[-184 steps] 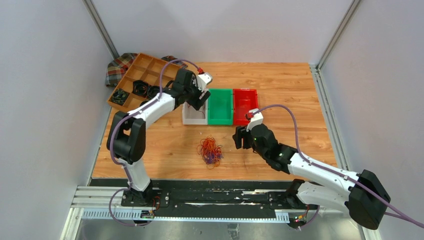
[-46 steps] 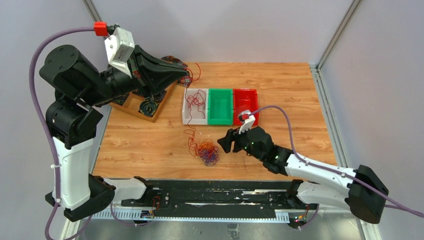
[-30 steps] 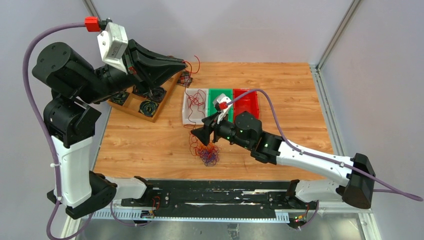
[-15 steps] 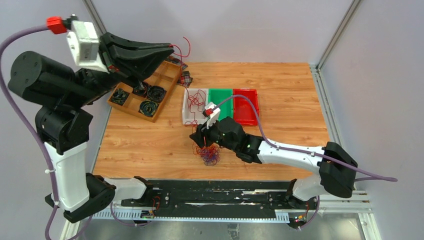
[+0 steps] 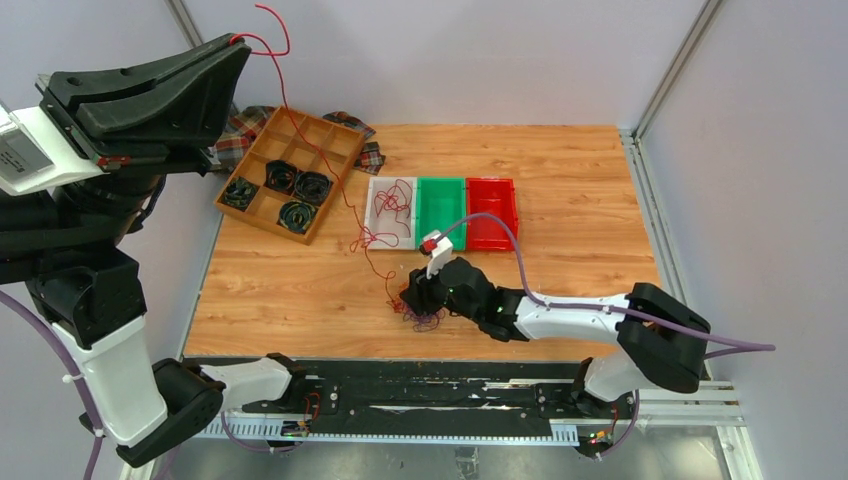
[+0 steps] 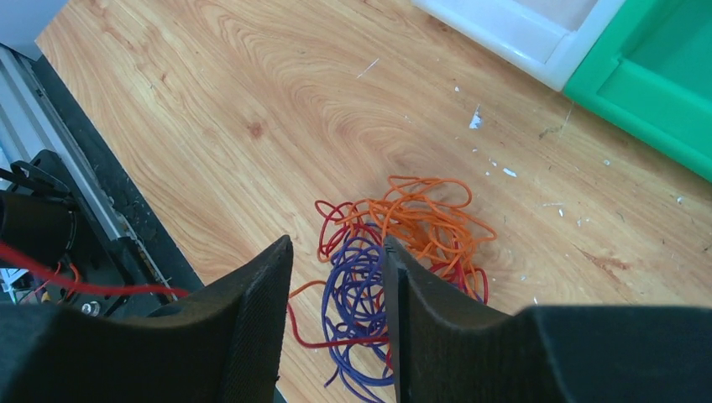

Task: Untangle the cables
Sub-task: Untie the cable.

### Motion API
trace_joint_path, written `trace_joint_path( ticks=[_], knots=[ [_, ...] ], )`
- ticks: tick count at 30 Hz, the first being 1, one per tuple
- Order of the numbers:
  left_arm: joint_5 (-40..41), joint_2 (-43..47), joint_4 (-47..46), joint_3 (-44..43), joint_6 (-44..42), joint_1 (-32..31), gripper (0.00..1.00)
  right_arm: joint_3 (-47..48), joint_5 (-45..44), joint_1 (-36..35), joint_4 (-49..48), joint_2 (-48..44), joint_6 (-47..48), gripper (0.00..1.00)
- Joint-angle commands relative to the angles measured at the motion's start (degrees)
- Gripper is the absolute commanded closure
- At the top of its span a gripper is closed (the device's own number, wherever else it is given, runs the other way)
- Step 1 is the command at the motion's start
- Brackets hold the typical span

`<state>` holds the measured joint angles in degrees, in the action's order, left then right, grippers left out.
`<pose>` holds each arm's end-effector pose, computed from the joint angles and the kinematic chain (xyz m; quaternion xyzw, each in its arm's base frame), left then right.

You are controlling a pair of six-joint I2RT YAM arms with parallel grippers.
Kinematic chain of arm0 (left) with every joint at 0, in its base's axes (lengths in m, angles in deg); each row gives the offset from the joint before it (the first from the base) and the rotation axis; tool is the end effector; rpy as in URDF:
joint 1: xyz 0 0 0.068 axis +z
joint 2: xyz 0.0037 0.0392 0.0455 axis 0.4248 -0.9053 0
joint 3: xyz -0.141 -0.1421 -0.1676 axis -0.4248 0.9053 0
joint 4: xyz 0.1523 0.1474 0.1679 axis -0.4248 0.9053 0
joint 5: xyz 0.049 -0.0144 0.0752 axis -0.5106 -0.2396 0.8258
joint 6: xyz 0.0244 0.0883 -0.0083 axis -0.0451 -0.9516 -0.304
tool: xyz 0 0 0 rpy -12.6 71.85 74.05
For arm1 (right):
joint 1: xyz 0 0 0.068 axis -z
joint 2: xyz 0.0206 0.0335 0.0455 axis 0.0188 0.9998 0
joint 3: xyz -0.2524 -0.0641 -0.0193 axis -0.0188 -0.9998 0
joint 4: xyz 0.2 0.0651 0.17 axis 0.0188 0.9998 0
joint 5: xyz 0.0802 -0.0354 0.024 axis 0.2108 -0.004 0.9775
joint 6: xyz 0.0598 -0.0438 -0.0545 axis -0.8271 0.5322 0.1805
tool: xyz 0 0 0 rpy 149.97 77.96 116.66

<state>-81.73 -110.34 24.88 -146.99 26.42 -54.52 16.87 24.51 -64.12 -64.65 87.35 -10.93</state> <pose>0.0637 -0.0749 0.7100 0.2802 0.3053 -0.3106 0.8554 0.1735 0.3203 0.1848 -0.2422 0.7713 0.3679 0.4595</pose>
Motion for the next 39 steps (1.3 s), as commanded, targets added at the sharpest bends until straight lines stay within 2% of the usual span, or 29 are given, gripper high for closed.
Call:
trace_joint_path(
  ticks=[1,6,9,15,25,28,36,37,39],
  knots=[
    [1.84,-0.4,-2.0,-0.88,-2.21,-0.23,1.0,-1.46,0.04,-0.67,-2.27,-3.55,-1.48,0.53],
    [2.39,-0.37,-2.2,-0.89,-3.4,-0.23,0.99,-0.97,2.82,-0.67,-0.9,-9.09,0.01,0.4],
    [2.3,-0.38,-2.2,-0.76,-3.61,-0.23,1.0,0.41,5.71,-0.67,0.62,-12.18,1.76,0.36],
    [1.95,-0.29,-1.88,-0.48,-4.44,-0.24,1.0,4.5,12.59,-0.89,2.17,-13.67,4.94,0.35],
    [2.1,0.22,-1.77,0.4,-5.43,-0.23,1.0,7.87,17.75,-1.1,0.42,-8.48,4.32,0.39],
    [2.18,0.64,-1.81,1.41,-5.87,-0.23,1.0,8.75,18.27,-1.29,0.19,-6.74,4.11,0.43],
    [1.93,1.47,-0.75,3.37,-7.83,-0.23,1.0,12.68,16.07,-1.29,3.56,-5.76,4.51,0.88],
    [2.11,1.45,-0.46,3.33,-8.04,-0.24,1.0,12.96,16.27,-1.29,3.8,-5.75,4.78,0.9],
    [2.41,1.47,-0.15,3.44,-8.76,-0.23,1.0,13.57,17.35,-1.33,4.38,-5.72,5.34,0.89]
  ],
)
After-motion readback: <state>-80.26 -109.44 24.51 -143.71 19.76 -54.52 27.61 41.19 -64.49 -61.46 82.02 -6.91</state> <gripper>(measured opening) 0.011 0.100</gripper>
